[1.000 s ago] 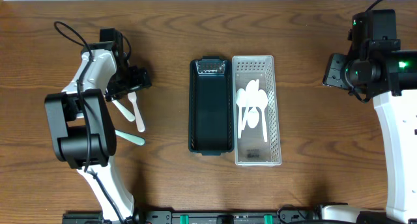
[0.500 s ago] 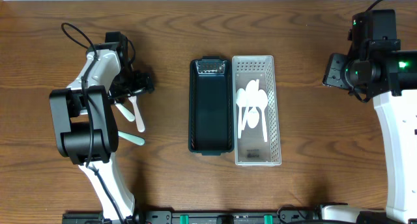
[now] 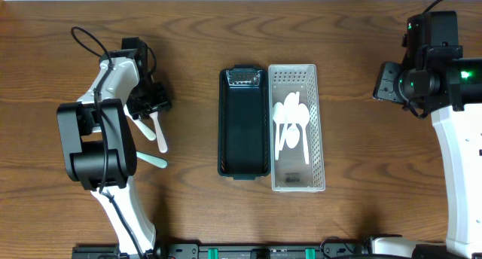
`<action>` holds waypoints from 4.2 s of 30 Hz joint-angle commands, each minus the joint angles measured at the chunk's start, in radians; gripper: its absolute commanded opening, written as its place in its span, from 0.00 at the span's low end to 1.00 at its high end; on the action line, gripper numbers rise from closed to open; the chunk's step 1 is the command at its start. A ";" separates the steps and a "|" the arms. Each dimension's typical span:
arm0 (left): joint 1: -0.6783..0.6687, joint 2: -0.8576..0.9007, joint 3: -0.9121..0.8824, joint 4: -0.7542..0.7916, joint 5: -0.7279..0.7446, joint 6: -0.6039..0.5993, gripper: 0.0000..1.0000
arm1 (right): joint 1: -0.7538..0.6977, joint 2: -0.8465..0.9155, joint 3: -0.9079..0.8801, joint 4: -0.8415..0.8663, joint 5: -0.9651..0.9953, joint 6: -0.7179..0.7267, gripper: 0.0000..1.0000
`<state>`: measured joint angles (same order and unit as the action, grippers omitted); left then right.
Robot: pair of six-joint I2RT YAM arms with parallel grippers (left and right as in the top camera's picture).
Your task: Pack container
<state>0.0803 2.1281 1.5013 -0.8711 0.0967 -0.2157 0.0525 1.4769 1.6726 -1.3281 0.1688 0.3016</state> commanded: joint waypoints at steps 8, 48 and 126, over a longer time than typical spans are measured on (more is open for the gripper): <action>0.002 0.029 0.007 0.017 -0.001 -0.003 0.38 | -0.005 0.001 -0.006 -0.004 -0.001 -0.019 0.59; -0.378 -0.463 0.100 -0.214 0.007 0.000 0.06 | -0.006 0.001 -0.006 0.004 -0.001 -0.019 0.59; 0.294 -0.410 -0.465 0.037 -0.043 -0.526 0.98 | -0.006 0.001 -0.006 0.000 -0.020 -0.019 0.60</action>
<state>0.3721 1.6863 1.0401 -0.8387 0.0532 -0.7547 0.0525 1.4769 1.6722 -1.3266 0.1497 0.3012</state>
